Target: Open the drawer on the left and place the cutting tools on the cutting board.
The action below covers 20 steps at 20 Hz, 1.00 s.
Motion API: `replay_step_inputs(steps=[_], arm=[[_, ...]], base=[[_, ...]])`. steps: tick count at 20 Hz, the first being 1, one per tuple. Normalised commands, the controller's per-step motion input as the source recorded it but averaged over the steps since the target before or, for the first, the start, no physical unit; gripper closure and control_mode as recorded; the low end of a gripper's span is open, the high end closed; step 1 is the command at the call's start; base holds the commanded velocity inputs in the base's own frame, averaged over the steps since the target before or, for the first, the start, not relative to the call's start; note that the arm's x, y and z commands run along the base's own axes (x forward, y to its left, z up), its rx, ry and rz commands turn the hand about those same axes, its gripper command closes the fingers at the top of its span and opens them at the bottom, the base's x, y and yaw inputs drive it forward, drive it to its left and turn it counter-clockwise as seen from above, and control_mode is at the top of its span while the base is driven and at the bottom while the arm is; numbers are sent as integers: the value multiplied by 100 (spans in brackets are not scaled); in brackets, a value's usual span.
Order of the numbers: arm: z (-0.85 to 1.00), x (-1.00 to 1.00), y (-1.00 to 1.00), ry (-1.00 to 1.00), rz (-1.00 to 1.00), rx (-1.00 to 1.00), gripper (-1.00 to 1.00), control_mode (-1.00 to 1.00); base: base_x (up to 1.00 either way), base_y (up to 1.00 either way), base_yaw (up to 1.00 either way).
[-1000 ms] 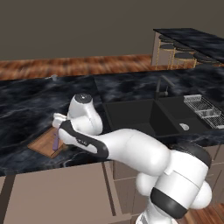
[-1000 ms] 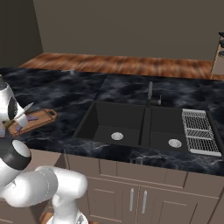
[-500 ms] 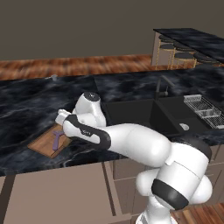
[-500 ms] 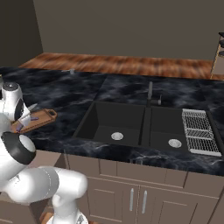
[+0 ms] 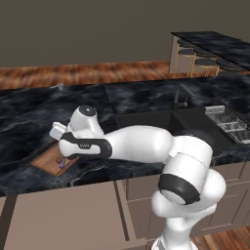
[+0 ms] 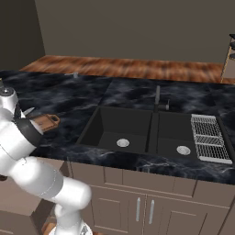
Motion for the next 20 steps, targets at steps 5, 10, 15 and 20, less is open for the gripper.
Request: replay_step_inputs(steps=[5, 10, 15, 20], arm=[[0, 26, 43, 6, -4, 0, 100, -100], [-2, 10, 0, 4, 0, 0, 100, -100], [-20, 18, 3, 1, 0, 0, 100, -100], [-29, 14, 1, 0, 0, 0, 100, -100]], base=[[0, 0, 0], [0, 0, 0], [0, 0, 0], [0, 0, 0]])
